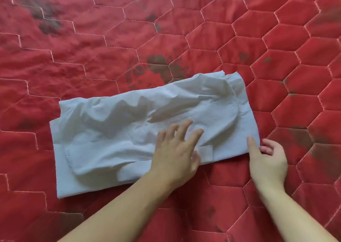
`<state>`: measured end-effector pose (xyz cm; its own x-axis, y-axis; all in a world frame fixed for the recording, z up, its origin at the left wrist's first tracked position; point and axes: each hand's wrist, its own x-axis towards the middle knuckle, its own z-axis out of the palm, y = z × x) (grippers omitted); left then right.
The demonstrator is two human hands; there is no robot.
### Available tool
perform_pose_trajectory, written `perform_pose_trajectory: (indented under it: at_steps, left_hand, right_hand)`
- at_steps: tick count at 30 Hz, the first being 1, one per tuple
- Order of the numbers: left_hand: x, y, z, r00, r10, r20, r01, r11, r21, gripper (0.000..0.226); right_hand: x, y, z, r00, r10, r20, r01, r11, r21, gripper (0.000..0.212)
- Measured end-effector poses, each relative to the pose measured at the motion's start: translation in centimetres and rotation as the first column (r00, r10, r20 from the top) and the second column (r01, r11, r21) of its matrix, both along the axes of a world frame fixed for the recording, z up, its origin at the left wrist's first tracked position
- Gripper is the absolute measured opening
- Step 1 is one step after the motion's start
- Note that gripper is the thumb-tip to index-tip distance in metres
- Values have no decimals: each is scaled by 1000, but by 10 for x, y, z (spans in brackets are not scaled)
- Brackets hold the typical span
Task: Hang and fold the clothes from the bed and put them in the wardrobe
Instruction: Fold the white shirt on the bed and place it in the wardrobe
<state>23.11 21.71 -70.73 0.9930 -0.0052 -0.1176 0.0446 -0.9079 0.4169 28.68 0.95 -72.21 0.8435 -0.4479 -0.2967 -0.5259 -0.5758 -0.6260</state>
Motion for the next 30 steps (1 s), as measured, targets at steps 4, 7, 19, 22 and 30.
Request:
perform_pose_trajectory:
  at_steps: [4,7,19,22,30]
  left_hand:
    - [29,-35,2,950,116,-289,-207,930,-305,47]
    - [49,-39,3,849,201,-488,-427,806,-410,59]
    - [32,50,54,668,59,-741,-738,-76,-671,58]
    - [-5,89,60,629,210,-748,-745,-112,-658,43]
    - [-82,182,73,616,185,-766,-613,-498,-614,47]
  right_hand:
    - [21,21,0,966,-179,-184,248,838,485,42]
    - [35,46,1,958,-207,-197,285,748,600,32]
    - [-25,143,69,596,727,340,-777,629,15,20]
    - [-47,176,86,498,796,345,-837,545,-49,27]
    - [-87,245,102,300,907,295,-947,319,-17,63]
